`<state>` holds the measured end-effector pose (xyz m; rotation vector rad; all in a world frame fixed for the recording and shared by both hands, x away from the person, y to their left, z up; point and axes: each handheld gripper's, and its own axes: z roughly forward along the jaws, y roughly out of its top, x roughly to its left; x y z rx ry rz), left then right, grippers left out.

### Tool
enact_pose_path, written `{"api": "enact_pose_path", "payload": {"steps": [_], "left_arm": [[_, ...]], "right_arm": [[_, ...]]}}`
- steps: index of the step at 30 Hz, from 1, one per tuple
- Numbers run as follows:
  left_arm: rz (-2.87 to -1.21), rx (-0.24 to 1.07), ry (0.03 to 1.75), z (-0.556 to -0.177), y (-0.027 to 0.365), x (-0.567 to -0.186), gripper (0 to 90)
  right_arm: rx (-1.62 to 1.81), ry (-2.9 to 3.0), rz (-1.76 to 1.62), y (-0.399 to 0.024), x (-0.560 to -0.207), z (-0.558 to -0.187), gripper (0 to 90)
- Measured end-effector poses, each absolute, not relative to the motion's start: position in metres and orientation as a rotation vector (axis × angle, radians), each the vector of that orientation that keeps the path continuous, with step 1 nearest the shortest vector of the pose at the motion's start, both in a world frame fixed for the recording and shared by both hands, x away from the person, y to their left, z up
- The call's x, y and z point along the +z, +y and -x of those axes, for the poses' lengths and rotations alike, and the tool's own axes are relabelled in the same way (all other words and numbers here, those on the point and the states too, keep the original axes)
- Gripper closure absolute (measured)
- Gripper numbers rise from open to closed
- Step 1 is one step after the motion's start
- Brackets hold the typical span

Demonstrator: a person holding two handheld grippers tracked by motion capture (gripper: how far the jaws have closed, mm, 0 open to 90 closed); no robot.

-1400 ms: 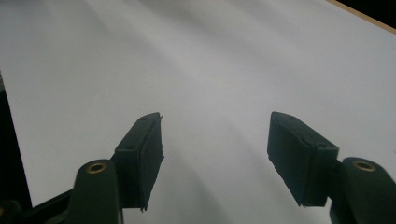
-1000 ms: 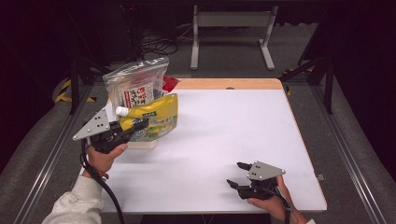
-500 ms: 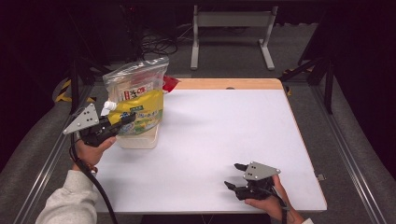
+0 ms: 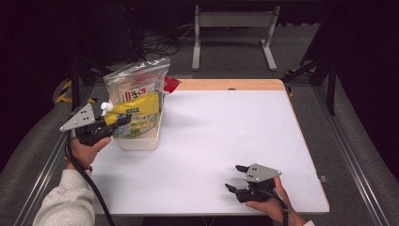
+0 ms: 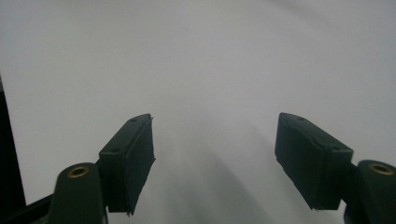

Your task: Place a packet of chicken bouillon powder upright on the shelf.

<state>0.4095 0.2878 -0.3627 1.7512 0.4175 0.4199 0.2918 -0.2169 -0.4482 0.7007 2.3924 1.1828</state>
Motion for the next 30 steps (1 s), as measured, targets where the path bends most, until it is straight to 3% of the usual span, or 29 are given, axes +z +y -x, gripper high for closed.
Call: {"api": "enact_pose_path", "payload": {"steps": [11,30], "left_arm": [[-1.815,0.358,0.462,-0.418,0.281,-0.375,88.8],[-1.834,0.385,0.595,-0.42,0.289,-0.397,87.4]], "right_arm": [[1.191,2.388,-0.706,-0.217,-0.448,-0.292,27.3],[1.197,2.381,-0.692,-0.217,-0.445,-0.291,27.2]]}}
